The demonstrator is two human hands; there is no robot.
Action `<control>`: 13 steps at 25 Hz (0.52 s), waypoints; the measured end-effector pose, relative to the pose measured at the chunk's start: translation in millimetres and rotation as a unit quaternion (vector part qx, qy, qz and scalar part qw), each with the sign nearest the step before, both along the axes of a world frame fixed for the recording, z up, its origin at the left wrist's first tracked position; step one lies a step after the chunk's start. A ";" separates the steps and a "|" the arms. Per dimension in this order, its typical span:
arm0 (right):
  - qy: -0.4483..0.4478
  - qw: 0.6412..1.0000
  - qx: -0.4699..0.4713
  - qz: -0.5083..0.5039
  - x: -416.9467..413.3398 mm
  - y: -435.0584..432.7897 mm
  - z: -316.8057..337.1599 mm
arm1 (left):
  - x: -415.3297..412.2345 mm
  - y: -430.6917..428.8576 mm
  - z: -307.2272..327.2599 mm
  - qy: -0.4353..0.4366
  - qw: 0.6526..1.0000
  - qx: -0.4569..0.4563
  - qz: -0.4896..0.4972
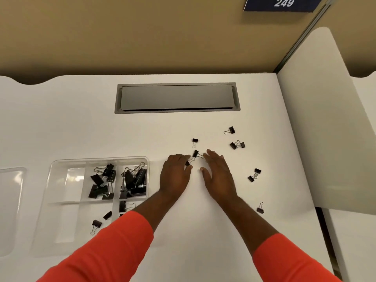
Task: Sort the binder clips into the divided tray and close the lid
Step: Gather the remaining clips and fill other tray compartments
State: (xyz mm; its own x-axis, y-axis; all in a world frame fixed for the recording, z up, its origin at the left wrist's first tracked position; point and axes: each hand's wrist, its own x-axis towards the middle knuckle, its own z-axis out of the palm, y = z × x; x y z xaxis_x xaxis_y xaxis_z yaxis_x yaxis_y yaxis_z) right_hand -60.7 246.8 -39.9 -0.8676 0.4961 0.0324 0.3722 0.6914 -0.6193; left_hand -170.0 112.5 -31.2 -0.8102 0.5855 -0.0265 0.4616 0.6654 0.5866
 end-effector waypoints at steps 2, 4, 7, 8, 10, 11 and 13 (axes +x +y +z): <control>0.005 1.000 0.002 0.010 -12.9 1.8 -4.8 | -0.9 -0.7 -0.5 -0.022 1.000 0.019 0.008; 0.018 1.000 0.004 0.014 -24.4 1.5 -8.3 | -1.6 -1.9 -0.2 -0.042 0.998 0.042 0.014; 0.037 0.998 0.027 0.041 -38.5 -1.0 -13.6 | -4.1 -4.2 3.4 -0.059 0.996 0.061 0.015; 0.035 0.998 0.034 0.050 -41.8 -1.8 -15.8 | -4.9 -5.3 4.5 -0.060 0.996 0.064 0.019; 0.024 0.997 0.040 0.056 -45.3 -3.1 -20.2 | -7.1 -8.5 6.0 -0.059 0.996 0.065 0.026; 0.017 0.998 0.039 0.055 -45.0 -4.1 -21.3 | -8.4 -10.2 6.8 -0.058 0.996 0.063 0.027; -0.009 0.998 0.029 0.048 -42.0 -6.9 -18.2 | -10.0 -13.9 10.7 -0.057 0.996 0.059 0.024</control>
State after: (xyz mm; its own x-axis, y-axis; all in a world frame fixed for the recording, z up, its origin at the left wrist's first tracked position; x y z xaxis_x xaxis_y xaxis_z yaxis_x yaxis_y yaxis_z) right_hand -102.8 239.9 -58.1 -0.9114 0.4093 0.0426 0.3139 0.7584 -0.5712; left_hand -179.9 98.7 -20.5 -0.8327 0.5512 -0.0521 0.3579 0.6078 0.7089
